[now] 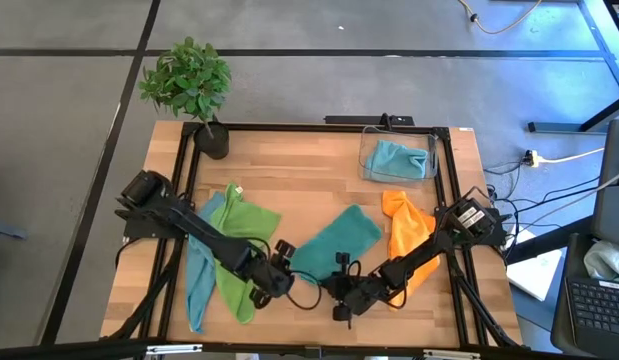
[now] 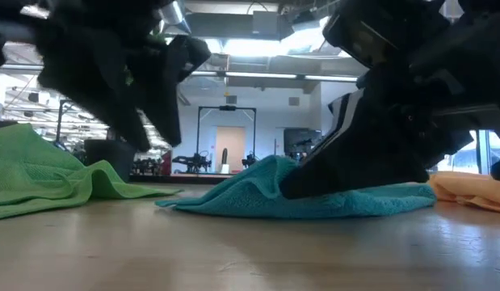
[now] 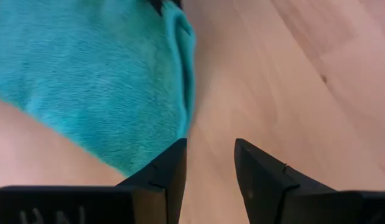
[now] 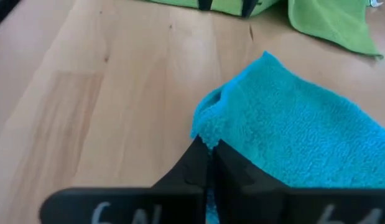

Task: Fold microfiber towels
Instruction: Fold the blue Fold the blue microfiber towel

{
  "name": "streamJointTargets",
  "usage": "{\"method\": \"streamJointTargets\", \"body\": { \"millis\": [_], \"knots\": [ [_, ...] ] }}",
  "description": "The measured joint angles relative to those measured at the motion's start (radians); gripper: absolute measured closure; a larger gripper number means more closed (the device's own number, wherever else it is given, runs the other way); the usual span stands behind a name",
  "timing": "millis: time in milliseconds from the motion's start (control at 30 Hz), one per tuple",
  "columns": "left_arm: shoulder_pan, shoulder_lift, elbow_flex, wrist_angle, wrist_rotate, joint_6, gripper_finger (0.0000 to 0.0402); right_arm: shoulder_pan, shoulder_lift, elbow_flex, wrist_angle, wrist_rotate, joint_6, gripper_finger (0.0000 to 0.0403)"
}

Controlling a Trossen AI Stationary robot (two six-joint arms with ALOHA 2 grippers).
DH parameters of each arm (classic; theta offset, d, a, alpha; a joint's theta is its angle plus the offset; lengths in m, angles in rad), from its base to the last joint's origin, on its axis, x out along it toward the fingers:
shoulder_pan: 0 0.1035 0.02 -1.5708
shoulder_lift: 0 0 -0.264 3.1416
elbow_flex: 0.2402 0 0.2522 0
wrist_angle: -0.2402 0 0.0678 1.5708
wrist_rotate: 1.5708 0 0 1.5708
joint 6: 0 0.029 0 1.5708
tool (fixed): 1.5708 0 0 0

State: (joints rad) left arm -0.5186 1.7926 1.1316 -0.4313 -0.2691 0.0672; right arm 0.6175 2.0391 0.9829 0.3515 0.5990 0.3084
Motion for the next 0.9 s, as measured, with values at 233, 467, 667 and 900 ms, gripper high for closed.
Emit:
{"method": "streamJointTargets", "body": {
  "millis": [233, 467, 667, 900],
  "knots": [
    [0.002, 0.078, 0.0, 0.027, -0.102, 0.024, 0.0275, -0.009, -0.003, 0.001, 0.024, 0.027, 0.001, 0.0387],
    [0.011, 0.078, 0.0, 0.031, -0.207, 0.017, 0.0252, -0.008, -0.004, 0.002, 0.049, 0.028, -0.022, 0.0392],
    [0.009, 0.082, 0.001, 0.032, -0.078, -0.004, 0.0236, -0.008, -0.004, 0.003, 0.05, 0.028, -0.025, 0.0386],
    [0.018, 0.088, -0.028, 0.095, -0.13, -0.021, 0.0232, -0.008, -0.005, 0.028, 0.049, 0.036, -0.05, 0.0391]
  ]
}}
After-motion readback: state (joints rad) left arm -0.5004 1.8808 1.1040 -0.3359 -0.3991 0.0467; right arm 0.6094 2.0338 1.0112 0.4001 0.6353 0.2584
